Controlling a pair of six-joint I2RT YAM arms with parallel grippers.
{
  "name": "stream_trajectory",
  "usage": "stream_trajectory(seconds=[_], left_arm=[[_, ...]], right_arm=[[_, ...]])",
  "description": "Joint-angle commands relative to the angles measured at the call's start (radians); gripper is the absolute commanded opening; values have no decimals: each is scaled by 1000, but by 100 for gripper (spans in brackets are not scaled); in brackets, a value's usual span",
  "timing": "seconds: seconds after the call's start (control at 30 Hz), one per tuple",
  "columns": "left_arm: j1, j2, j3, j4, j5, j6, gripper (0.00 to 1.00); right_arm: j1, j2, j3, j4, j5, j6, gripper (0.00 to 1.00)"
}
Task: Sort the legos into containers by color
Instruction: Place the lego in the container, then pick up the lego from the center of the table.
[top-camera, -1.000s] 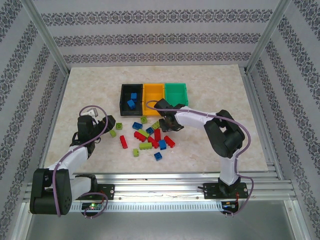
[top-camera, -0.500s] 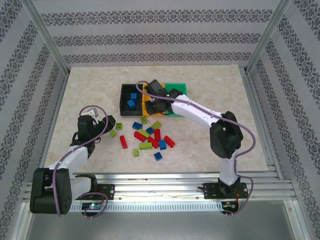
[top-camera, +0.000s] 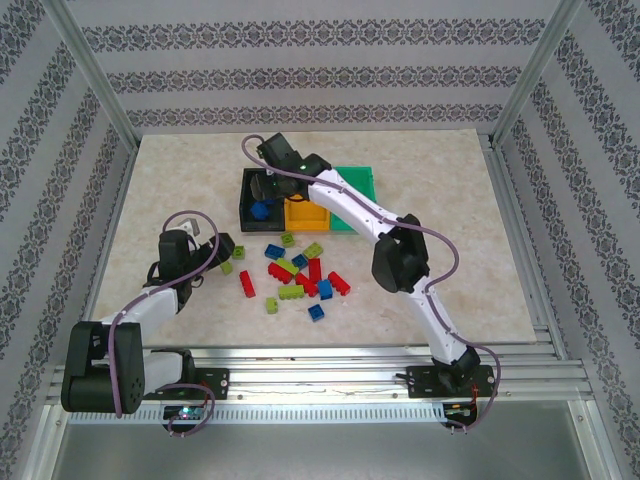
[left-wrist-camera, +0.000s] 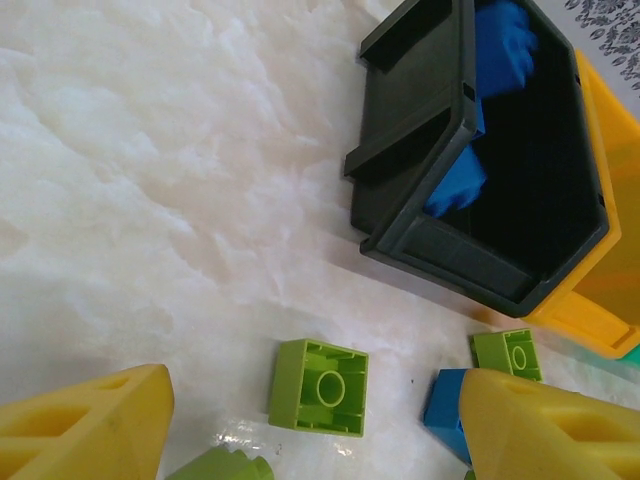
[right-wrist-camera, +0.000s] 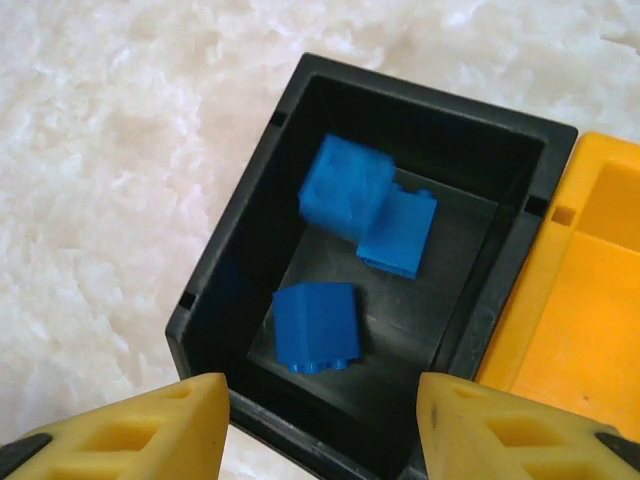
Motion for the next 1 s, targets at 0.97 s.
stream_trajectory(seconds=[0.97], left_arm=[[14, 4, 20, 48, 61, 12, 77]], right_arm=[[143, -77, -377, 23, -55, -170, 57]])
